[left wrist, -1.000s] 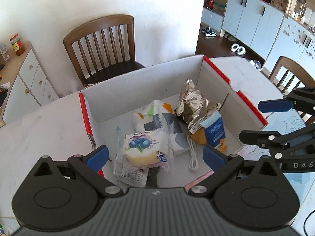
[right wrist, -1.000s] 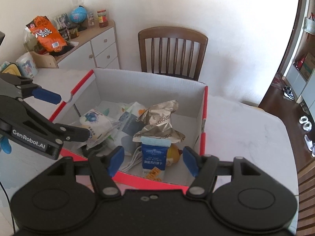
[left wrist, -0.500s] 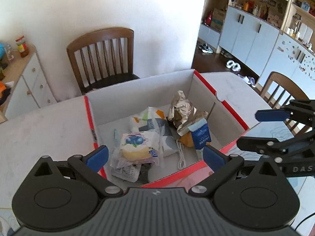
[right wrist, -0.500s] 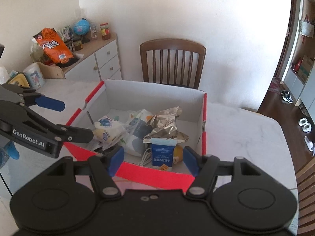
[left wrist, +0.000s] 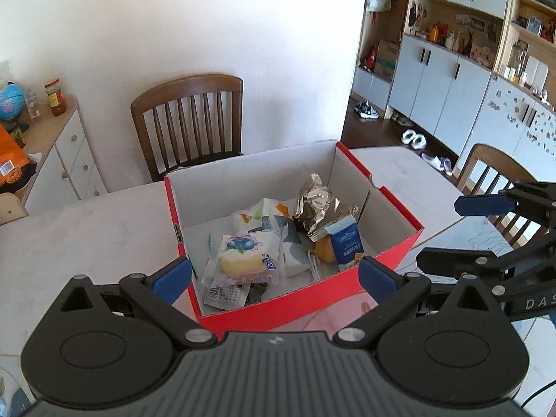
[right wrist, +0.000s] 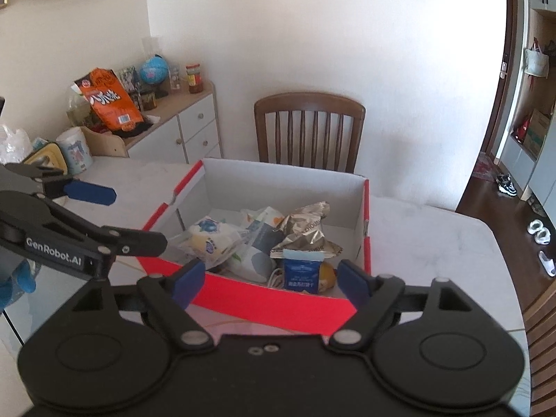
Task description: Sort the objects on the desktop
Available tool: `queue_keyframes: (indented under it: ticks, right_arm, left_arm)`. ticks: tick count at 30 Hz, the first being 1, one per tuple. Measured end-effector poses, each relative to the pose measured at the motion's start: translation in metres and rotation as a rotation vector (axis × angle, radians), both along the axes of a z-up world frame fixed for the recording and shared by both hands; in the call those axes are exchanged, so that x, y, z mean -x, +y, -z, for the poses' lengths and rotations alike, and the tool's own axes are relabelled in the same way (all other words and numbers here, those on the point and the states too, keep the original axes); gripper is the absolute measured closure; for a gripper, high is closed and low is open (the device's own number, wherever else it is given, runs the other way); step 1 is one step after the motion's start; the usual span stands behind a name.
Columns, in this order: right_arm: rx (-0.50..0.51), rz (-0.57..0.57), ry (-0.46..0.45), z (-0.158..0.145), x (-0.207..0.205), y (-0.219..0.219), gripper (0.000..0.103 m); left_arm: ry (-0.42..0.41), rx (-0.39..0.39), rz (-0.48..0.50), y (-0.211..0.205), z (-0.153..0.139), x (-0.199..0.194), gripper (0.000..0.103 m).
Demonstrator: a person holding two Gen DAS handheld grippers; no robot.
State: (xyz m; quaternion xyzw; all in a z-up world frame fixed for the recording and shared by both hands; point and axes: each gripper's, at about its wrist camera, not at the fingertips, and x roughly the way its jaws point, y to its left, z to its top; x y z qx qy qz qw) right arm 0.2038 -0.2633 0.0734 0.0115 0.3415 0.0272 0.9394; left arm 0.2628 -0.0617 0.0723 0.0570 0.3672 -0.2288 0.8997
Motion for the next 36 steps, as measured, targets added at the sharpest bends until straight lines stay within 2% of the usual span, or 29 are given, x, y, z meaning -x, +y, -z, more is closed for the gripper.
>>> queue_keyframes:
  ticks: [6, 9, 13, 20, 30, 36]
  right_arm:
    - [-0.005, -0.007, -0.042, -0.006, 0.019, 0.006, 0.015]
    - [-0.013, -0.004, -0.055, -0.008, 0.027, 0.007, 0.014]
    - [-0.029, -0.001, -0.074, -0.01, 0.037, 0.008, 0.013]
    - [-0.021, -0.006, -0.092, -0.012, 0.052, 0.014, 0.012]
    - [-0.021, 0.019, -0.099, -0.007, 0.067, 0.015, 0.011]
    - [-0.011, 0.02, -0.092, -0.003, 0.073, 0.016, 0.011]
  left_arm:
    - [-0.053, 0.012, 0.0, 0.006, -0.011, 0.024, 0.0]
    - [-0.054, 0.035, 0.001, 0.009, -0.015, 0.033, 0.0]
    - [-0.08, 0.017, -0.008, 0.009, -0.018, 0.047, 0.0]
    - [-0.065, 0.021, 0.007, 0.009, -0.015, 0.063, 0.0]
    - [-0.067, 0.017, -0.02, 0.012, -0.014, 0.08, 0.0]
    - [-0.086, -0.01, -0.038, 0.011, -0.012, 0.088, 0.0]
